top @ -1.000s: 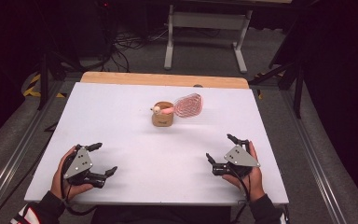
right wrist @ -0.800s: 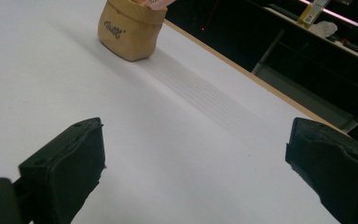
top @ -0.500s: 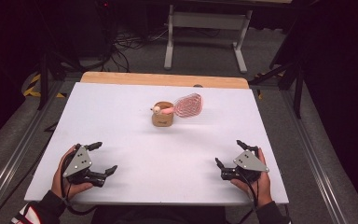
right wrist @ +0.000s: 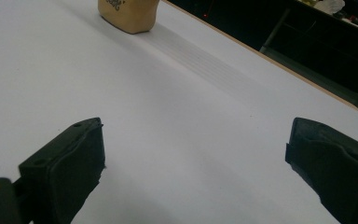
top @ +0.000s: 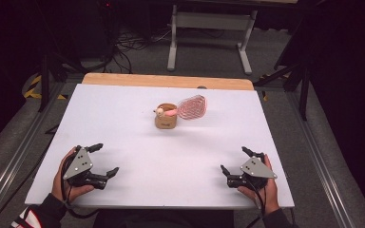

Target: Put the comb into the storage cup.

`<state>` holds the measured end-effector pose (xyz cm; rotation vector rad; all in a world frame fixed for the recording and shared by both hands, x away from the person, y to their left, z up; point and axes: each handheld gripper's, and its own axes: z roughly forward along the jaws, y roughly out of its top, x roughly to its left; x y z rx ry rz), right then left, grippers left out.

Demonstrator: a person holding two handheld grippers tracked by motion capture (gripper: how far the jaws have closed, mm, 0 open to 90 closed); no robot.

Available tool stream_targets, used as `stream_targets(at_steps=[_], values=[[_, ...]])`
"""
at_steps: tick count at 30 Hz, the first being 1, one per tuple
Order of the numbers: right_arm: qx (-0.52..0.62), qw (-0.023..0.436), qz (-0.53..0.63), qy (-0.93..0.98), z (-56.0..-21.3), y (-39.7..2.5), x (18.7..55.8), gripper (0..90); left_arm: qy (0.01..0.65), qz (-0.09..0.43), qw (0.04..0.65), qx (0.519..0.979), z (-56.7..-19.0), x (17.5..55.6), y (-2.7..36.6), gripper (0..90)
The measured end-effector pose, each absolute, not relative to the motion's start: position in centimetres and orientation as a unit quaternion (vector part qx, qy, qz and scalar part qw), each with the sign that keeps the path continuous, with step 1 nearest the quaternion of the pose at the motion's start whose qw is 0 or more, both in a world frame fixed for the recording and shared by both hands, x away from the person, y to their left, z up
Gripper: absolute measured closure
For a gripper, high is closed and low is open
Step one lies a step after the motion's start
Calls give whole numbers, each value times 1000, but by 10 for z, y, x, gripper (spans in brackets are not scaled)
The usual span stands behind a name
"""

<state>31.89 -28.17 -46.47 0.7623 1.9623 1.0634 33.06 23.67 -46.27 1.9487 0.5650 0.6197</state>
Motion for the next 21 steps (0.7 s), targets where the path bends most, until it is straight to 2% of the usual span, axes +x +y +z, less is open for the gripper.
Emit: stream_targets(at_steps=[21], values=[[298, 391, 424, 760, -459, -277, 316, 50, 227, 256, 487, 804, -463, 329, 237, 52]])
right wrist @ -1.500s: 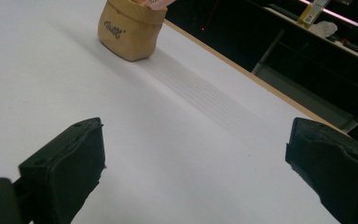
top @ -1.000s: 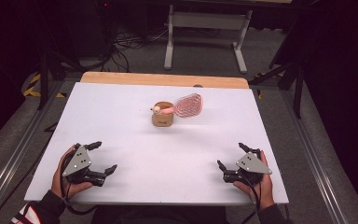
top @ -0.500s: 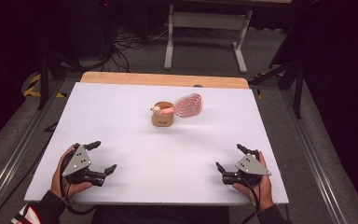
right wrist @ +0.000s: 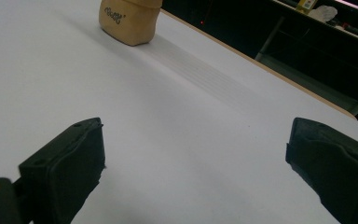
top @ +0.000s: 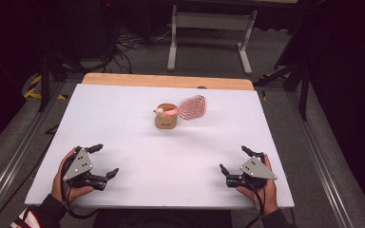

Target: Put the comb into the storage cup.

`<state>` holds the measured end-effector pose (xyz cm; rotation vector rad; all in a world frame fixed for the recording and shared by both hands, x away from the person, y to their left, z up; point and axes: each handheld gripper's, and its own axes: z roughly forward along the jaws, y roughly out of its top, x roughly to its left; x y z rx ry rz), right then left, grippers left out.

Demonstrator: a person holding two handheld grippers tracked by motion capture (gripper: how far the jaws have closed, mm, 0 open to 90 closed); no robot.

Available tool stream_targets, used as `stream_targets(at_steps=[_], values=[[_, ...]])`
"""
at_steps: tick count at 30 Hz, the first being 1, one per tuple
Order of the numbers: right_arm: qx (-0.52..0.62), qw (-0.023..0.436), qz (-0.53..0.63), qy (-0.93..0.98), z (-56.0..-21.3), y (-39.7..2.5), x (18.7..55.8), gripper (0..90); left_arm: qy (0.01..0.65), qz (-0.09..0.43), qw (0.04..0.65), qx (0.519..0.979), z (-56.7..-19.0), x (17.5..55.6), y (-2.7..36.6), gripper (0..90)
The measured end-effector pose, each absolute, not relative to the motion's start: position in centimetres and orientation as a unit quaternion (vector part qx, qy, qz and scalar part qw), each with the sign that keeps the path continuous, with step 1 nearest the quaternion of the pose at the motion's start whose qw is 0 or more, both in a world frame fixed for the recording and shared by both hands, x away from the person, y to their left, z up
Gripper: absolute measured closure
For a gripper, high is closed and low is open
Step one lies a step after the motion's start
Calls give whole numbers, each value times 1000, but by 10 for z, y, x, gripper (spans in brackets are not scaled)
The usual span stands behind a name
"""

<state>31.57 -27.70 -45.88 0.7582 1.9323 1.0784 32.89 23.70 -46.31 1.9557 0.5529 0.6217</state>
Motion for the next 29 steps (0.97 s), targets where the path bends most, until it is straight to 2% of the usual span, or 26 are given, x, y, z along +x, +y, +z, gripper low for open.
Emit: stream_targets(at_steps=[29], values=[[303, 388, 430, 757, -458, -278, 316, 50, 240, 256, 482, 803, -463, 335, 236, 53]])
